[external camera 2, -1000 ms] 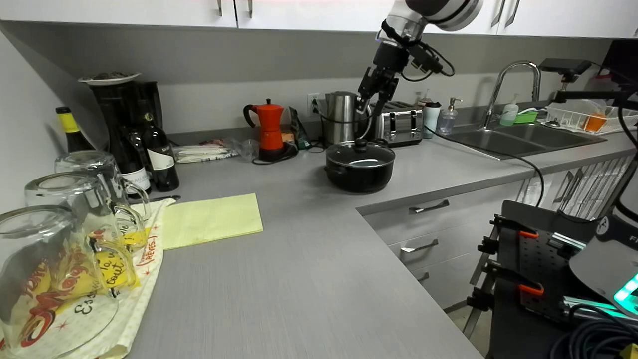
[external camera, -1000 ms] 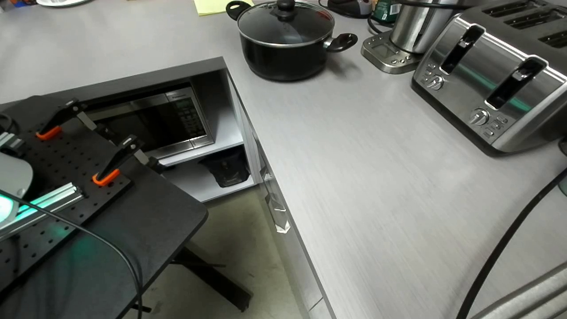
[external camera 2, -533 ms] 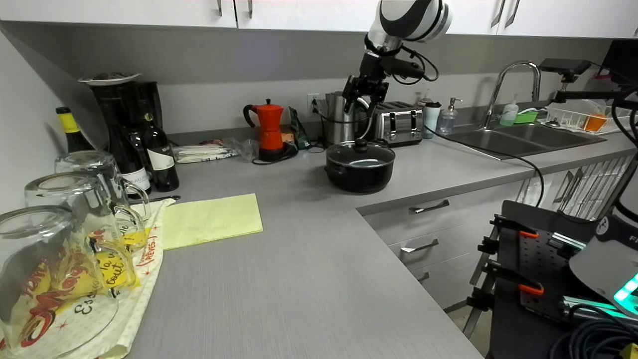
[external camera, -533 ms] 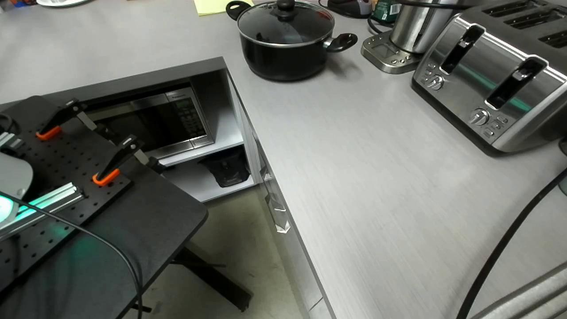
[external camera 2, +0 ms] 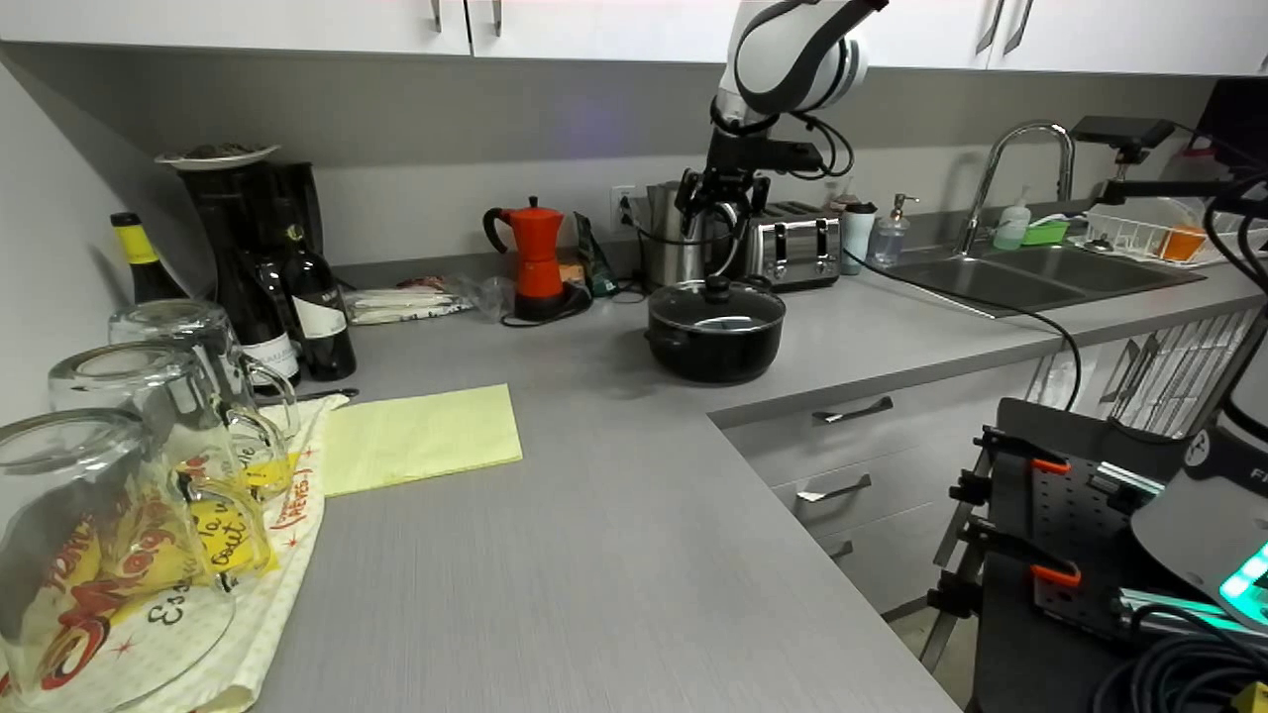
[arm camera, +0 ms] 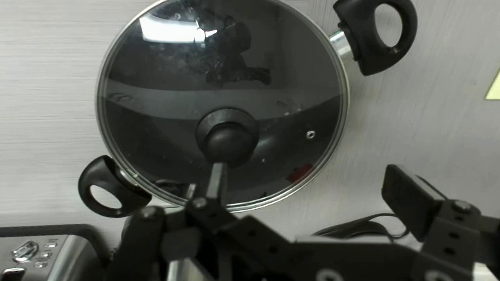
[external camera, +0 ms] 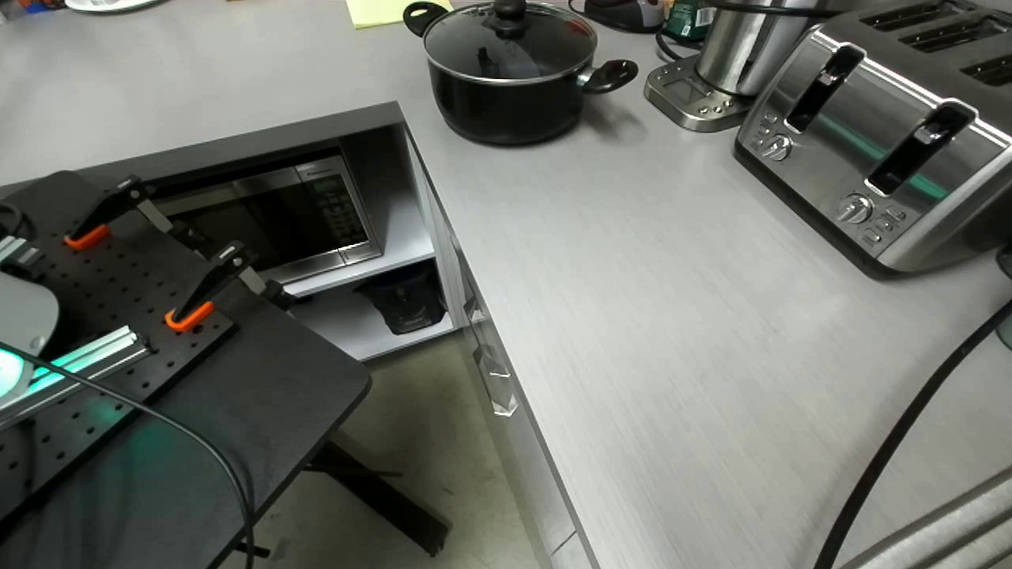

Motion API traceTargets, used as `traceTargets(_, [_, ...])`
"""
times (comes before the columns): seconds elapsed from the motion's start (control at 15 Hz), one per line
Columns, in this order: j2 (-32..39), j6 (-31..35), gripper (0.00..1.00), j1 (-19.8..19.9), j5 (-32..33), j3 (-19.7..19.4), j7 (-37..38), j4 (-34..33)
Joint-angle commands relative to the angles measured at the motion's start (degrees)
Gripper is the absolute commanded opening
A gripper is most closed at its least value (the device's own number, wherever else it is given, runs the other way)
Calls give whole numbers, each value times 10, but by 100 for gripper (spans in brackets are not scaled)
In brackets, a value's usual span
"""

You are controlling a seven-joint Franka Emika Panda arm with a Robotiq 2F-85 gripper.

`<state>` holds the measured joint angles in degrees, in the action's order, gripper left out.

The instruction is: Remove the lid from the pot and put it on the counter top

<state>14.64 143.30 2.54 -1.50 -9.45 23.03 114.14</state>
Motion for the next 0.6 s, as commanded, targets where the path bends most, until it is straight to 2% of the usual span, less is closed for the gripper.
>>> traceTargets(0.0, [24,-9,100,-4,32,-18,60,-26])
traceTargets(0.53, [69,-32,100,-8,47,-39,118,-49])
